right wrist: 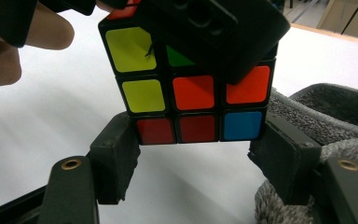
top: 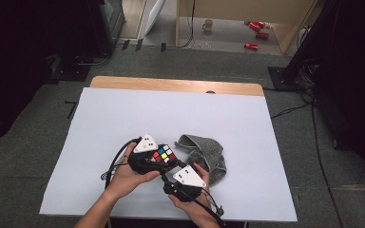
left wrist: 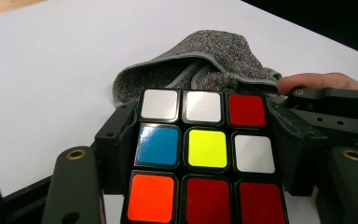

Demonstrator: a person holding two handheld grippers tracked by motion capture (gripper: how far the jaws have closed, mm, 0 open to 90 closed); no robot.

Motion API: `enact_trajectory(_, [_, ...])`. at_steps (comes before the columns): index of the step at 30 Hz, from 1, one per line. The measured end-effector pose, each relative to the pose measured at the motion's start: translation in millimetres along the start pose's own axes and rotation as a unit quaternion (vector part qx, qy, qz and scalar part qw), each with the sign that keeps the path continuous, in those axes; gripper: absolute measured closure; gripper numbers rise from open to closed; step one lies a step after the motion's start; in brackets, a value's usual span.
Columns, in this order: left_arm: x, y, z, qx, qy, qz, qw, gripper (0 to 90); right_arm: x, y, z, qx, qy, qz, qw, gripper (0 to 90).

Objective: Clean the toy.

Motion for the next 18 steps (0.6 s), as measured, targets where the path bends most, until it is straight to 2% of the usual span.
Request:
enact_trajectory(14, [3.0, -2.2, -4.2, 0.001, -0.012, -0.007, 0.9999, 34.5, -0.7, 0.1, -1.7, -0.009, 0.003, -0.018, 0.9998, 34.4])
enact_trajectory(15, [3.1, -2.7, -4.1, 0.004, -0.013, -0.007, 0.9999, 34.6, 0.0, 0.0, -1.5, -0.009, -0.001, -0.028, 0.9996, 34.4])
enact_trajectory(16, [3.1, -2.7, -4.1, 0.004, -0.013, -0.007, 0.9999, 34.6, 0.0, 0.0, -1.5, -0.009, -0.001, -0.028, 0.9996, 34.4])
enact_trajectory(17, [3.5, -2.9, -4.2, 0.004, -0.016, -0.011, 0.9998, 34.5, 0.8, 0.1, -1.9, -0.008, -0.007, -0.044, 0.999, 34.6])
enact_trajectory(18, [3.5, -2.9, -4.2, 0.004, -0.016, -0.011, 0.9998, 34.6, 0.8, 0.1, -1.9, -0.008, -0.007, -0.044, 0.999, 34.6])
Point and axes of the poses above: each handheld gripper's, and its own axes: z roughly forward along the jaws, y roughly out of its top, x roughly to its left, the point moved 2 cm from there along z, roughly forward along the jaws, and after that the axes turned 6 degrees about x, right-handed, at the moved point
